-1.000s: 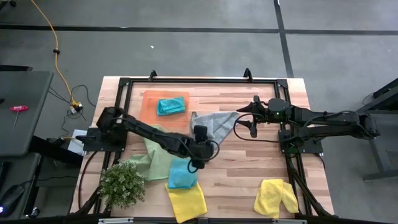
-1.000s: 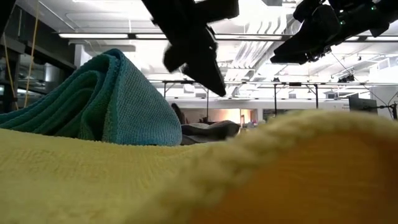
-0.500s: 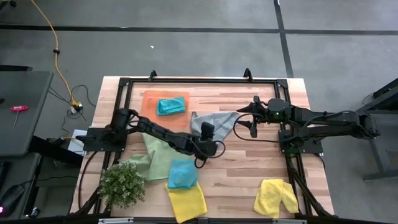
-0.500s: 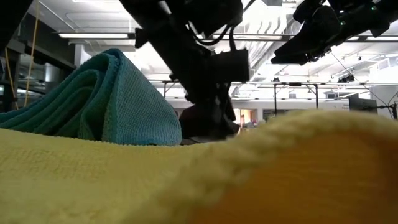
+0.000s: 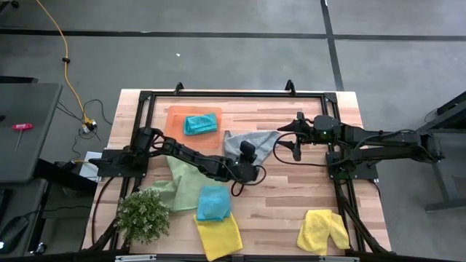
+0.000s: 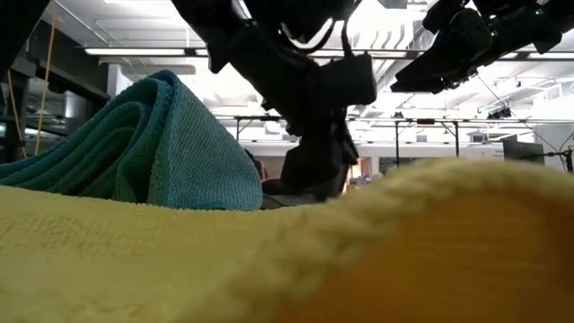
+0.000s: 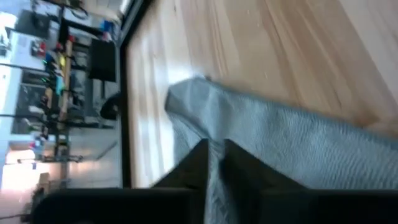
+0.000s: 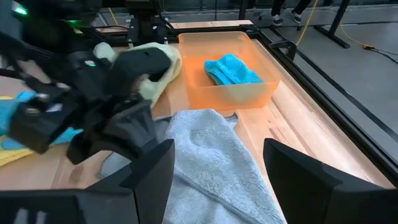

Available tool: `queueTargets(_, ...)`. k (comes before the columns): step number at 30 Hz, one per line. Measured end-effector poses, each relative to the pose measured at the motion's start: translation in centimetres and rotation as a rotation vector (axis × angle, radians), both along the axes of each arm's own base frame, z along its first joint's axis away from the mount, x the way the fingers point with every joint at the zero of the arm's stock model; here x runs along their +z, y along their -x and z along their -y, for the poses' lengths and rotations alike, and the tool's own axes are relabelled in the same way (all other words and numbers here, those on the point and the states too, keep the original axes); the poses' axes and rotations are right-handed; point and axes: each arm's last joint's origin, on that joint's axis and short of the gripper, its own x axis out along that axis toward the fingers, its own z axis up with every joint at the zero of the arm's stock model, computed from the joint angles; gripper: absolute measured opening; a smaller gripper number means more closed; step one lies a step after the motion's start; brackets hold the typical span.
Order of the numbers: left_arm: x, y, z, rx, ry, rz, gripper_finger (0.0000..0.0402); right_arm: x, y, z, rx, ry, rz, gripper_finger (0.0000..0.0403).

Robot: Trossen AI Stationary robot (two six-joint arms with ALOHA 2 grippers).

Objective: Fold microfiber towels
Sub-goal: Fold the gray microfiber cloth

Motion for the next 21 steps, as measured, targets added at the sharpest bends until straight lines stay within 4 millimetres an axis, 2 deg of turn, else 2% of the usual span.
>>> queueTargets(5, 1.4, 0.1, -0.2, 0.028, -0.035, 0.038, 0.0004, -0.4, 0.2, 0.3, -0.137, -0.028, -0.038, 0.0236)
queueTargets(10, 3.9, 0.5, -1.2, 0.073, -0.014, 0.117, 0.0001, -2.2, 0.3, 1.2, -0.359, -0.08, -0.178, 0.0236)
queueTargets(16, 6.6, 1.3, -2.8, 0.132, 0.05, 0.218, 0.0, -4.8, -1.1, 2.5, -0.438, -0.154, -0.304, 0.0236)
queueTargets(21, 7.1, 2.1, -3.1, 0.119, 0.141, 0.183, 0.0002, -6.8, -2.1, 4.0, -0.476, -0.184, -0.375, 0.0236)
